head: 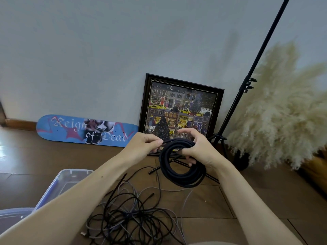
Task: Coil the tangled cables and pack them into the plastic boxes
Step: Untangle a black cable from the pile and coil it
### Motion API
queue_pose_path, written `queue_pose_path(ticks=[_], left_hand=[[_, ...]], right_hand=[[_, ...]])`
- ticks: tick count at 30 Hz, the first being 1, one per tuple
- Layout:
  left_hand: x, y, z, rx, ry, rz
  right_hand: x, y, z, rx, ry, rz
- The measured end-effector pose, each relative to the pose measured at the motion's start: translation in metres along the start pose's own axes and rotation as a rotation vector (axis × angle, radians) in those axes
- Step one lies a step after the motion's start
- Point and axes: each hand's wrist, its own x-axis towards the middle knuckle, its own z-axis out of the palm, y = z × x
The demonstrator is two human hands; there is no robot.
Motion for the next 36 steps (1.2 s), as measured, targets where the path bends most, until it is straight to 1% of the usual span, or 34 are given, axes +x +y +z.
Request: queue_pose_path(ticks=[3, 6, 8, 10, 12, 14, 15, 17, 19, 22, 25, 28, 30, 32, 34, 36], left_hand=[[-0.003, 0.003, 0.013, -0.077, -0.028, -0.025], [-0.003, 0.002, 0.025, -0.051, -0.077, -0.043], [0.000, -0.008, 0.031, 0.010, -0.111, -0.028], [0.001, -0.014, 0.033, 0.064, -0.130, -0.064], [-0.001, -0.014, 0.037, 0.060, -0.096, -0.126], [-0.002, -0.011, 0.041, -0.003, -0.070, -0.200], [-0.004, -0.009, 0.043, -0.064, -0.087, -0.245], [-0.008, -0.005, 0.045, -0.265, -0.127, -0.327], [-0.012, -0.004, 0.045, -0.411, -0.104, -0.388], [-0.016, -0.003, 0.044, -0.400, -0.061, -0.397], [-0.014, -0.003, 0.043, -0.282, 0.022, -0.376], [-0.009, -0.004, 0.041, -0.070, 0.126, -0.240], [-0.007, 0.000, 0.035, 0.052, 0.156, -0.162], [-0.008, 0.005, 0.027, 0.248, 0.186, -0.076], [-0.010, 0.010, 0.018, 0.549, 0.198, 0.015], [-0.014, 0.014, 0.011, 0.866, 0.255, 0.146]], right_hand=[[0.001, 0.005, -0.003, 0.172, 0.112, 0.017], [0.003, 0.007, -0.002, 0.305, 0.224, 0.005], [0.003, 0.008, 0.000, 0.338, 0.256, -0.002], [0.003, 0.007, 0.004, 0.352, 0.270, -0.008], [0.003, 0.005, 0.007, 0.373, 0.293, -0.017], [0.004, 0.003, 0.011, 0.420, 0.347, -0.033], [0.004, 0.002, 0.013, 0.454, 0.376, -0.041], [0.004, 0.001, 0.020, 0.506, 0.409, -0.056], [0.003, 0.000, 0.026, 0.522, 0.411, -0.066], [0.002, 0.000, 0.032, 0.549, 0.400, -0.079], [0.003, 0.000, 0.034, 0.537, 0.381, -0.090], [0.004, 0.002, 0.034, 0.509, 0.361, -0.057], [0.005, 0.004, 0.032, 0.453, 0.333, -0.038], [0.006, 0.005, 0.030, 0.290, 0.314, -0.047], [0.005, 0.005, 0.028, 0.094, 0.312, -0.114], [0.005, 0.007, 0.029, -0.134, 0.323, -0.196]])
